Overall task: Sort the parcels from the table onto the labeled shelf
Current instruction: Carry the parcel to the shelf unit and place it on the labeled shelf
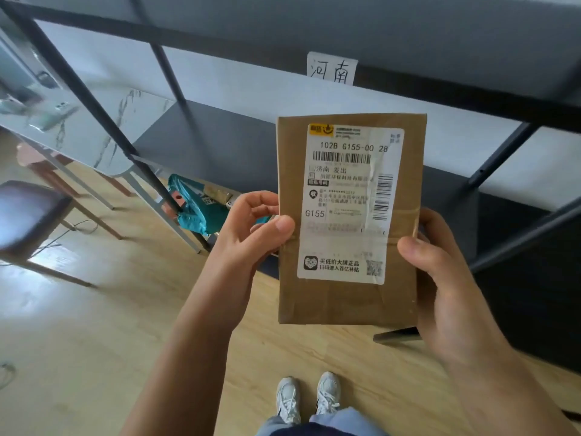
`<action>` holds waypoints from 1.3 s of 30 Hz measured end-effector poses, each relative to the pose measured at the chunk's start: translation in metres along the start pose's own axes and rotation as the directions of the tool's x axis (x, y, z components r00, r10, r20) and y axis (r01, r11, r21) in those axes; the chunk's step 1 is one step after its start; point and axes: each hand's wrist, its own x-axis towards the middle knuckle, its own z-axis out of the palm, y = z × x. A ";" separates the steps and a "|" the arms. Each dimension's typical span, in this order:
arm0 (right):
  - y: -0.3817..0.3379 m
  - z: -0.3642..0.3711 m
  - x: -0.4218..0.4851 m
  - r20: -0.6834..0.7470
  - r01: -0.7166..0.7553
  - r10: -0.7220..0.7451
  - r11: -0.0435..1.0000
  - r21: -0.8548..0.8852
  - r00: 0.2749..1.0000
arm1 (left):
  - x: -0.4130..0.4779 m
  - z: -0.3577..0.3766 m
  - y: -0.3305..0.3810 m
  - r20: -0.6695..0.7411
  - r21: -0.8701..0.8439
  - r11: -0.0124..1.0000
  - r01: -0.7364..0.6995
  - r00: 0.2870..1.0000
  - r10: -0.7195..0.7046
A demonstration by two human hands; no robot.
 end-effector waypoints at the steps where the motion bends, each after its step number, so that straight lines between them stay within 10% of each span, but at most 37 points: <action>1: -0.001 -0.001 0.000 -0.006 0.003 -0.003 1.000 0.009 1.000 | 0.001 0.001 0.000 0.003 0.005 1.000 -0.003 1.000 0.003; 19: 0.042 -0.046 0.073 -0.306 -0.419 0.431 0.901 0.109 0.849 | 0.053 0.038 -0.074 -0.105 0.185 0.919 0.349 0.937 -0.334; 39: 0.071 0.002 0.213 -0.563 -0.460 0.251 0.848 -0.264 0.787 | 0.258 0.003 -0.094 -0.066 0.357 0.830 0.429 0.898 -0.436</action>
